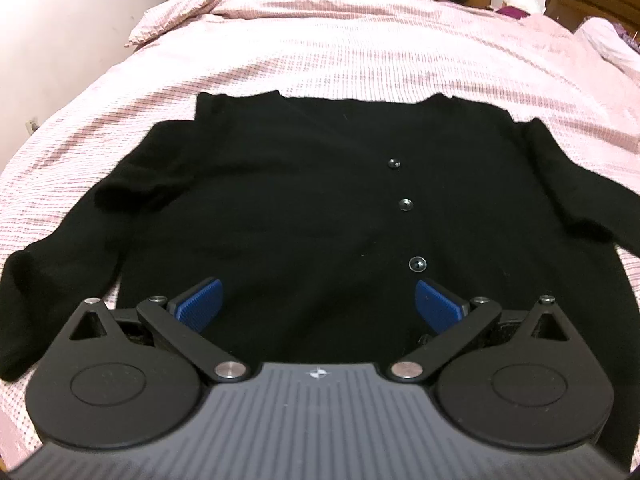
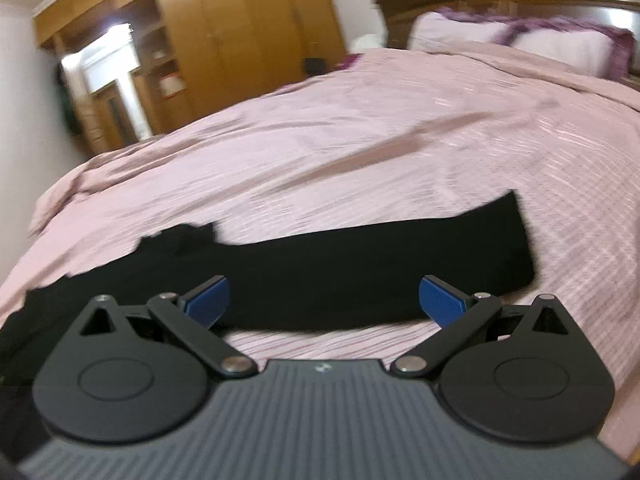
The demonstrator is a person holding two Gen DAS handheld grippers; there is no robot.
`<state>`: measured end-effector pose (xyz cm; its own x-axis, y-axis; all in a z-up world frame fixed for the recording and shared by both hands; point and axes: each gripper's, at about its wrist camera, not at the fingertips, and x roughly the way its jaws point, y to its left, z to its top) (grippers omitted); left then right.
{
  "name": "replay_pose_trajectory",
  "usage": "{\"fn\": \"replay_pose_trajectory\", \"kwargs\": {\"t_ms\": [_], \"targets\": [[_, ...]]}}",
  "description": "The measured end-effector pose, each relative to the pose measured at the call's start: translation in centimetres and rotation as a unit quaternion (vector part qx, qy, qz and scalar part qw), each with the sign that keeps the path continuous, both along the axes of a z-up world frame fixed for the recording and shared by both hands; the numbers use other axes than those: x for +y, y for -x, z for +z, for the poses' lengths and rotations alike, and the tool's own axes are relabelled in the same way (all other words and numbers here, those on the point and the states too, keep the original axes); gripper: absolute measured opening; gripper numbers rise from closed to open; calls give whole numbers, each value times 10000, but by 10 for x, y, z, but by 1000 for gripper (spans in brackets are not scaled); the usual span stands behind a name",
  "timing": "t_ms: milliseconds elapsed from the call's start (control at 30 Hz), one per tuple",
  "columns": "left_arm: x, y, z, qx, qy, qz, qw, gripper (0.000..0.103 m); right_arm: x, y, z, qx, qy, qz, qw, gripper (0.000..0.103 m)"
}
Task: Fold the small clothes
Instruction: 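Move the right gripper to the sleeve cuff and close on it, then lift the sleeve with the right gripper, lay it across the body, open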
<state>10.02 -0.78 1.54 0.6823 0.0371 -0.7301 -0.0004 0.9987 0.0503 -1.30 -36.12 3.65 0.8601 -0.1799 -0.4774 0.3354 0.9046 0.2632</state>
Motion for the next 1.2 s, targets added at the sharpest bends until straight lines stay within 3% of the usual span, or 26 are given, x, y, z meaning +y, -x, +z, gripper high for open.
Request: {"fn": "replay_pose_trajectory", "kwargs": {"t_ms": [333, 600, 700, 967, 1067, 1200], "targets": [[-13, -23, -21, 305, -132, -58, 9994, 103, -89, -13, -16, 172, 90, -925, 9955, 103], [-11, -31, -34, 438, -5, -31, 9990, 103, -119, -43, -43, 586, 161, -678, 9958, 103], [-8, -31, -37, 419, 69, -50, 9991, 103, -130, -55, -63, 760, -318, -426, 9957, 103], [-5, -29, -45, 293, 195, -54, 9994, 103, -131, -49, -74, 498, -342, -297, 9977, 103], [-5, -26, -47, 172, 208, -49, 9996, 103, -136, -36, -73, 113, -652, -256, 9975, 103], [-6, -25, -46, 174, 205, -16, 9996, 103, -144, -30, -71, -277, -1159, -246, 9926, 94]]}}
